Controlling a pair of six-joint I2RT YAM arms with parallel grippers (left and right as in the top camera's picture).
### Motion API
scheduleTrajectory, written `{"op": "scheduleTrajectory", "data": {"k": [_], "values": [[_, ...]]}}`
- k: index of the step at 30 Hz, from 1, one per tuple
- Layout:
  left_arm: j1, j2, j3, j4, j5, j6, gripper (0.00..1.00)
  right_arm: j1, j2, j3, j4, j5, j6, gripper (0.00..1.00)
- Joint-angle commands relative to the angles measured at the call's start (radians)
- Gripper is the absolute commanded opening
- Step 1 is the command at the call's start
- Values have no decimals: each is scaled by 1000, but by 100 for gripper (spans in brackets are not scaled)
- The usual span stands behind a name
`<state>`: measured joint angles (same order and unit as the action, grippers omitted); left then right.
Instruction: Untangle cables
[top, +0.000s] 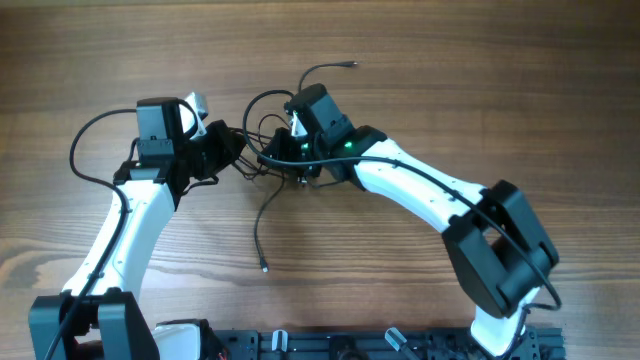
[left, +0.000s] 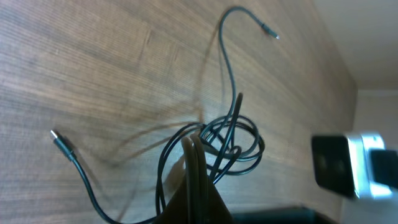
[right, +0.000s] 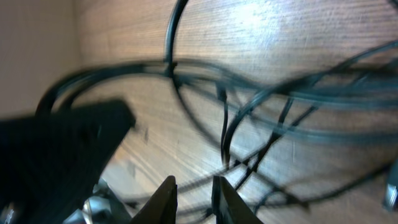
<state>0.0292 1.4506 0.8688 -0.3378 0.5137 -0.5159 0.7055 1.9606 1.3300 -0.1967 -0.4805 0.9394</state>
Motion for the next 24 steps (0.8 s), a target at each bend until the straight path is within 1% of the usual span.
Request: {"op": "scheduleTrajectory", "data": {"k": [1, 3, 5, 8, 13, 15, 18, 22, 24], "values": [[1, 3, 15, -19, -6, -20, 4, 4, 79, 3, 27, 8, 60, 22], [1, 3, 15, -19, -6, -20, 4, 4, 93, 3, 31, 21, 59, 22], [0, 3, 15, -19, -6, -20, 4, 4, 105, 3, 32, 62, 58, 26], [0, 3, 15, -19, -3, -20, 4, 4, 114, 3, 55, 107, 56, 35], [0, 3, 15, -19, 33, -20, 4, 4, 115, 3, 132, 107, 57, 39], [1, 3, 15, -19, 35, -20, 4, 4, 115, 3, 164, 110, 58, 43], [0, 3, 15, -19, 36, -20, 4, 4, 115, 3, 166, 142, 58, 45], [0, 3, 15, -19, 44, -20, 4, 5, 116, 3, 172, 153, 58, 50], [0, 3, 15, -19, 47, -20, 4, 5, 116, 3, 178, 156, 58, 50]]}}
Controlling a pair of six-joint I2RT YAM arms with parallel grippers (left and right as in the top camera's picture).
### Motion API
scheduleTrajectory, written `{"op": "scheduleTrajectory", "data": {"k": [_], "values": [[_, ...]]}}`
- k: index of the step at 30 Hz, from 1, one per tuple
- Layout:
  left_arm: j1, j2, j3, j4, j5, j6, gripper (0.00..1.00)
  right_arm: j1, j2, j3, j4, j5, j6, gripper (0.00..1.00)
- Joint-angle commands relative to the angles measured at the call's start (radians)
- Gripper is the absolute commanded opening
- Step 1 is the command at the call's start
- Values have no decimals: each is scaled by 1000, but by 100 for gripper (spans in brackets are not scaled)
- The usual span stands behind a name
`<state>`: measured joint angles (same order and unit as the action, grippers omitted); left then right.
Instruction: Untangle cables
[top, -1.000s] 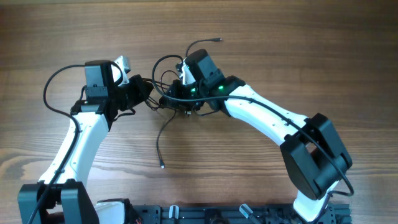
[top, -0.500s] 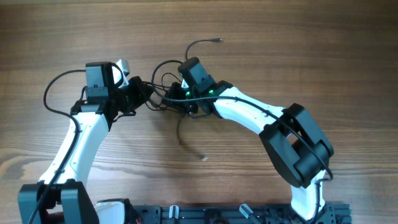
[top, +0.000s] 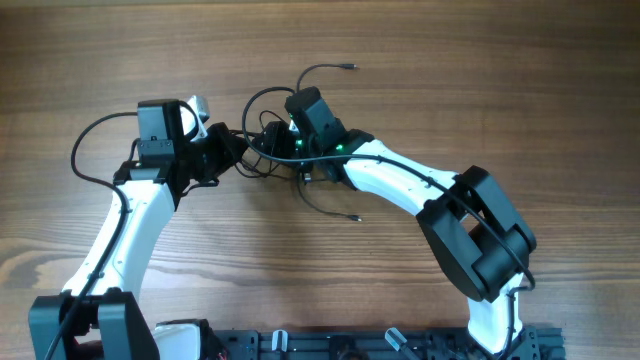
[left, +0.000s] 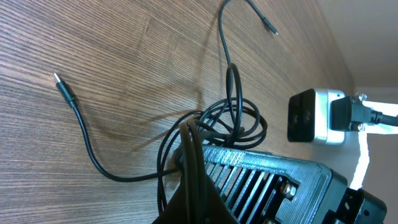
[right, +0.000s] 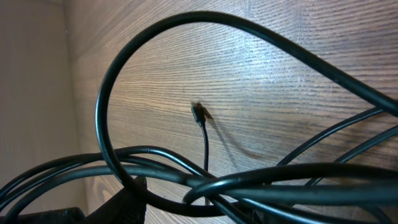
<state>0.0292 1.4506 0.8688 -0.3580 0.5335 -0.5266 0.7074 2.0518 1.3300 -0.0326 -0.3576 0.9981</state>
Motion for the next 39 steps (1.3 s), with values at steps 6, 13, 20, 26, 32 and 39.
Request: {"op": "scheduleTrajectory", "data": {"k": [6, 13, 20, 26, 32, 39], "values": [[1, 3, 15, 1, 58, -10, 4, 35, 24, 3, 17, 89, -3, 37], [1, 3, 15, 1, 53, 51, 4, 6, 10, 3, -2, -77, -56, 4], [1, 3, 15, -21, 53, 269, 4, -249, -69, 4, 21, -811, -171, 4], [1, 3, 15, -21, 53, 342, 4, -427, -69, 4, 40, -1062, -191, 4], [1, 3, 15, -25, 53, 369, 4, -514, -66, 4, 37, -1012, -291, 4], [1, 3, 15, -34, 13, 448, 4, -529, -66, 4, -279, -717, -573, 4]]}}
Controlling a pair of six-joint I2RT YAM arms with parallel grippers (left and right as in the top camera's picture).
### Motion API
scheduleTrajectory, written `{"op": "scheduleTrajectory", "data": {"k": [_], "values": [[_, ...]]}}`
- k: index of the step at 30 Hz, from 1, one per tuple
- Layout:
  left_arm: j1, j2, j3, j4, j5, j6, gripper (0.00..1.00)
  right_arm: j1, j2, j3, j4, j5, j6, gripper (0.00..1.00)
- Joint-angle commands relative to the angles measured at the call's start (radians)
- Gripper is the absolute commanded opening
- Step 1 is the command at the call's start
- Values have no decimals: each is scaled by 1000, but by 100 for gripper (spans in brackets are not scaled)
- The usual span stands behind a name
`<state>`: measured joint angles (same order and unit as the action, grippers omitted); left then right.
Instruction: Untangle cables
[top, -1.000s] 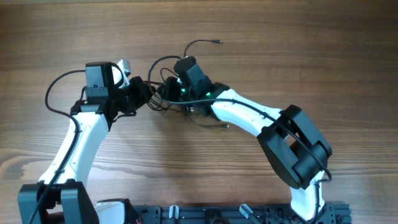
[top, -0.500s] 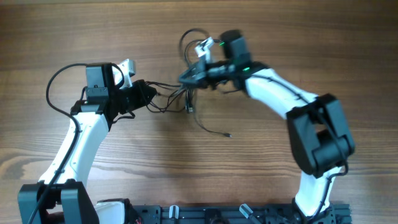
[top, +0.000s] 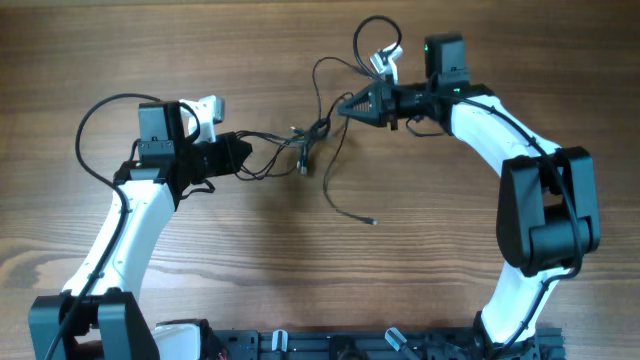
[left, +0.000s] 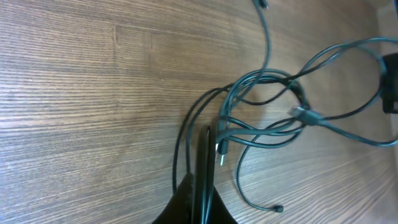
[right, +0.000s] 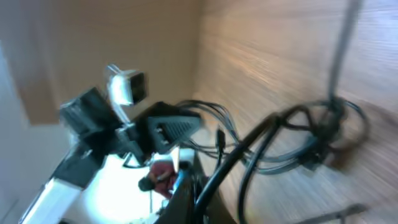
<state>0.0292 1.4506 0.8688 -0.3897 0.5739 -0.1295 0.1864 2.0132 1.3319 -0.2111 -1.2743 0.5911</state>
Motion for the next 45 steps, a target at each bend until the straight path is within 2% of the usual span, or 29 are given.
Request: {"op": "scheduleTrajectory", "data": {"k": [1, 4, 10, 13, 15, 18, 26, 29, 30, 32, 36, 40, 43, 45], "values": [[1, 3, 15, -5, -50, 51, 4, -7, -27, 2, -151, 272, -196, 4], [1, 3, 15, -20, -134, 51, 4, -7, -27, 2, -300, 536, -278, 4], [1, 3, 14, -26, -209, 51, 4, -7, -27, 2, -436, 965, -291, 5], [1, 3, 14, -27, -209, 51, 4, -7, -27, 2, -441, 1061, -307, 17], [1, 3, 14, -27, -208, 51, 4, -7, -27, 2, -437, 1061, -303, 25], [1, 3, 14, -27, -204, 51, 4, -7, -27, 2, -433, 1060, -303, 31], [1, 3, 14, -20, -195, 71, 4, -7, -27, 2, -435, 1035, -303, 68], [2, -12, 19, 38, -75, 146, 4, -8, -28, 3, -446, 1003, -304, 68], [2, -34, 24, 80, -14, 149, 4, -8, -33, 5, -464, 1003, -304, 60], [2, -107, 24, 204, 82, 149, 4, -8, -68, 9, -509, 1003, -312, 54], [1, -220, 24, 313, 114, 149, 4, -7, -159, 11, -538, 960, -396, 55], [1, -328, 24, 364, 172, 171, 4, -7, -304, 11, -504, 832, -408, 61], [1, -362, 24, 379, 341, 235, 4, -7, -409, 11, -415, 640, -405, 77], [1, -359, 23, 367, 431, 237, 4, -7, -442, 11, -353, 526, -404, 78]]}}
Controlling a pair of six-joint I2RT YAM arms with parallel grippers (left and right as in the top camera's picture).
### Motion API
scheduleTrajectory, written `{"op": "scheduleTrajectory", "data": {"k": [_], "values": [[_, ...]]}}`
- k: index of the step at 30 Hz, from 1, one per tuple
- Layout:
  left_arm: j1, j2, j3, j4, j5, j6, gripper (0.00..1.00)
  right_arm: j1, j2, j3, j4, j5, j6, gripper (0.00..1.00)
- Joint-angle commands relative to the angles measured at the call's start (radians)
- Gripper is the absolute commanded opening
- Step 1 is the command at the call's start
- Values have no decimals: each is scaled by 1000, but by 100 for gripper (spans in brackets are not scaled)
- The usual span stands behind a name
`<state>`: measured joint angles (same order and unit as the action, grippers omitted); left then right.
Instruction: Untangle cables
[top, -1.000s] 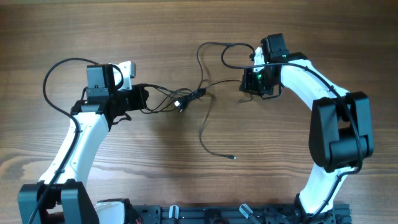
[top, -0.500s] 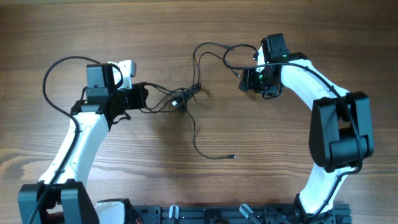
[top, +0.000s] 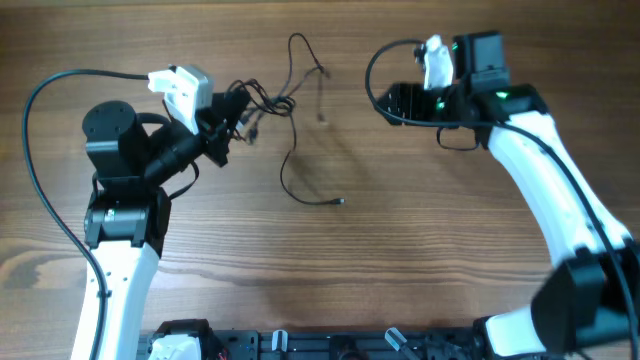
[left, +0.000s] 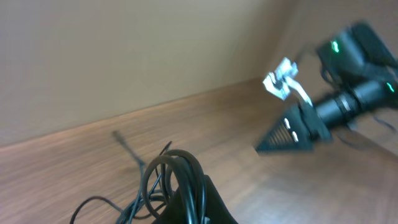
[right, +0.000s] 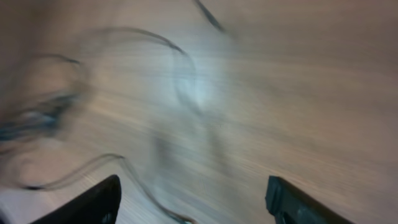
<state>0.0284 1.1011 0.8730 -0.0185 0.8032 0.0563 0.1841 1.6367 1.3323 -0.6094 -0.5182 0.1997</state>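
Note:
A bundle of thin black cables (top: 262, 100) hangs from my left gripper (top: 232, 118), which is raised at the back left and shut on its loops. The left wrist view shows those loops (left: 169, 169) wrapped over the shut left gripper (left: 186, 200). From the bundle one strand runs to the far side, and another curves down to a loose plug (top: 340, 202) on the wood. My right gripper (top: 388, 100) is off to the right, clear of the cables. In the blurred right wrist view the right gripper (right: 193, 199) is open with only table between its fingers.
The wooden table (top: 420, 250) fills the overhead view. Each arm's own thick black lead arcs beside it, the left one (top: 45, 200) wide to the left and the right one (top: 375, 70) in a loop. A black rail (top: 330, 345) lines the front edge.
My right gripper has let go of the cables and now stands open, farther right. My left gripper has risen toward the back left with the bundle, which now hangs from it alone.
Both grippers were close together at the tangle left of centre, and remained so at the following moment. Then they stood apart, both shut, with the tangle stretched between them. Now the right is open and free, and the left holds the bundle.

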Motion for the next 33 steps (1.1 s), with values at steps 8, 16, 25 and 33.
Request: {"op": "scheduleTrajectory", "data": {"k": [8, 16, 25, 33], "values": [[1, 106, 17, -207, 427, 334, 4, 33, -66, 3, 127, -326, 62, 62], [2, 262, 17, 64, 410, 412, 4, 121, -12, 2, 140, -270, 62, 4], [-21, 468, 17, 171, 366, 412, 4, 209, 156, 2, 266, -212, 65, 4], [-6, 522, 17, 52, 365, 408, 7, 296, 311, 2, 319, -247, 163, 4]]}}
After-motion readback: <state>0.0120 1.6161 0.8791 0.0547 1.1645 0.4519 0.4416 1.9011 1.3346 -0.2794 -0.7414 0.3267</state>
